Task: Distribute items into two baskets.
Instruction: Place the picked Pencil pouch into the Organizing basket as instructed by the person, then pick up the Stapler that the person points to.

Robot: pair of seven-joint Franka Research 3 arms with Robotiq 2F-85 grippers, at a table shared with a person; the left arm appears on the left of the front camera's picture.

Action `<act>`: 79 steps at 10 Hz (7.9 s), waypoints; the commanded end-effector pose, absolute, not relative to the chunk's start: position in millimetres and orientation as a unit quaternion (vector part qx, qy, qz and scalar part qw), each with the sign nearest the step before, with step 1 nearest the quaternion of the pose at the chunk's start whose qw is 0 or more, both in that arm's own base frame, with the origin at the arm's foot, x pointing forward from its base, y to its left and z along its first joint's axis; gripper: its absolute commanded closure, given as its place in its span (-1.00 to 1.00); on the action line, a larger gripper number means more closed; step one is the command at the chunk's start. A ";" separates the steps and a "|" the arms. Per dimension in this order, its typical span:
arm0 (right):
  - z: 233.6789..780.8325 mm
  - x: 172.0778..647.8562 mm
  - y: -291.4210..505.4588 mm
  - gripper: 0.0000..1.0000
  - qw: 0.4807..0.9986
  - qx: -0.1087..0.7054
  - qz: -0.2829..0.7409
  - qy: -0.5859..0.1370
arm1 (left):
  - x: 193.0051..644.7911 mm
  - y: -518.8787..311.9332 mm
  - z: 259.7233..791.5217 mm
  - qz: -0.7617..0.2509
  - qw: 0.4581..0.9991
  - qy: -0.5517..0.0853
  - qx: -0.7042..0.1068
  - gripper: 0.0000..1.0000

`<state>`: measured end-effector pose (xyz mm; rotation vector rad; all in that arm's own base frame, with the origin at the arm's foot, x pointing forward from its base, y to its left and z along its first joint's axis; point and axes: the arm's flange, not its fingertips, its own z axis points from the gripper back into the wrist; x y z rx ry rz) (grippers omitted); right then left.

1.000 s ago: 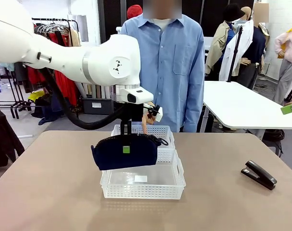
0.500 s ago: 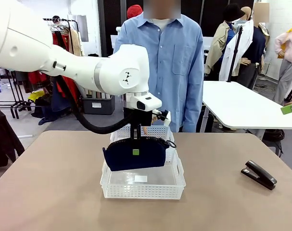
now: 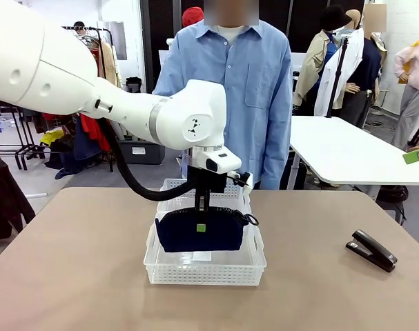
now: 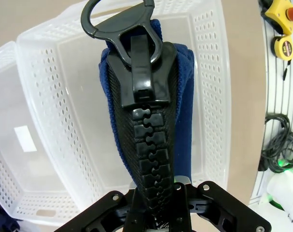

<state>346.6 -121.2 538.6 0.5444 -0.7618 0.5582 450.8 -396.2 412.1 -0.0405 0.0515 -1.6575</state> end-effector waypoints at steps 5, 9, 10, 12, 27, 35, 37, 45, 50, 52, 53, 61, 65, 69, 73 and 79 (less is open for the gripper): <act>539.7 348.8 -122.6 -1.00 0.844 0.267 0.272 -0.376 | 457.3 -399.2 371.3 -0.749 0.661 0.039 -0.030 1.00; 539.7 348.8 -122.6 -1.00 0.844 0.267 0.272 -0.376 | 456.5 -400.1 359.2 -0.753 0.654 0.059 -0.036 0.73; 539.7 348.8 -122.6 -1.00 0.844 0.267 0.272 -0.376 | 455.4 -399.9 360.2 -0.753 0.655 0.055 -0.036 0.33; 539.7 348.8 -122.6 -1.00 0.844 0.267 0.272 -0.376 | 453.8 -396.8 367.9 -0.749 0.659 0.048 -0.035 -0.46; 539.7 348.8 -122.6 -1.00 0.844 0.267 0.272 -0.376 | 435.4 -366.5 459.9 -0.722 0.690 0.049 0.003 -1.00; 539.7 348.8 -122.6 -1.00 0.844 0.267 0.272 -0.376 | 435.4 -366.5 459.9 -0.722 0.690 0.049 0.003 -1.00; 539.7 348.8 -122.6 -1.00 0.844 0.267 0.272 -0.376 | 435.4 -368.8 455.7 -0.720 0.692 0.045 0.002 -1.00; 539.7 348.8 -122.6 -1.00 0.844 0.267 0.272 -0.376 | 379.5 -116.0 563.0 -0.497 0.845 -0.171 -0.099 -1.00; 539.7 348.8 -122.6 -1.00 0.844 0.267 0.272 -0.376 | 359.2 -8.8 571.6 -0.376 0.867 -0.272 -0.178 -1.00; 539.7 348.8 -122.6 -1.00 0.844 0.267 0.272 -0.376 | 356.5 6.7 580.8 -0.364 0.864 -0.286 -0.196 -1.00; 539.7 348.8 -122.6 -1.00 0.844 0.267 0.272 -0.376 | 355.6 13.8 584.1 -0.364 0.858 -0.295 -0.208 -1.00; 539.7 348.8 -122.6 -1.00 0.844 0.267 0.272 -0.376 | 348.7 42.0 588.8 -0.397 0.810 -0.333 -0.273 -1.00; 539.7 348.8 -122.6 -1.00 0.844 0.267 0.272 -0.376 | 336.7 57.1 581.9 -0.389 0.807 -0.347 -0.279 -1.00; 539.7 348.8 -122.6 -1.00 0.844 0.267 0.272 -0.376 | 335.8 59.4 578.5 -0.385 0.812 -0.339 -0.278 -1.00; 539.7 348.8 -122.6 -1.00 0.844 0.267 0.272 -0.376 | 337.0 61.7 584.4 -0.379 0.820 -0.331 -0.271 -1.00; 539.7 348.8 -122.6 -1.00 0.844 0.267 0.272 -0.376 | 337.0 61.7 584.4 -0.379 0.820 -0.331 -0.271 -1.00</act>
